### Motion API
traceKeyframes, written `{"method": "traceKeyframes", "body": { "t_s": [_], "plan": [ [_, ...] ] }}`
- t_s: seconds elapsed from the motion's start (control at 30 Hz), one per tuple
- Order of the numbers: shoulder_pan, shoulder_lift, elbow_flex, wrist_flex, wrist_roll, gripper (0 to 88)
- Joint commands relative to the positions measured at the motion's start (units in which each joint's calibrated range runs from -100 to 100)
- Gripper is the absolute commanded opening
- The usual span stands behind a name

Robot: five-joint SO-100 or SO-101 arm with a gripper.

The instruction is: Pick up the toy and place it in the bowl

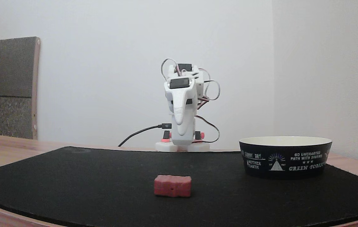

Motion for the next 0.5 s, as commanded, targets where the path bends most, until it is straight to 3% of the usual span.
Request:
{"method": "traceKeyframes", "body": {
  "t_s": [0.0,0.47],
  "plan": [
    [-1.5,-0.58,0.51,1.13,0.94,2.6],
    [-1.5,-0.58,0.6,1.13,0.94,3.4]
  ]
}}
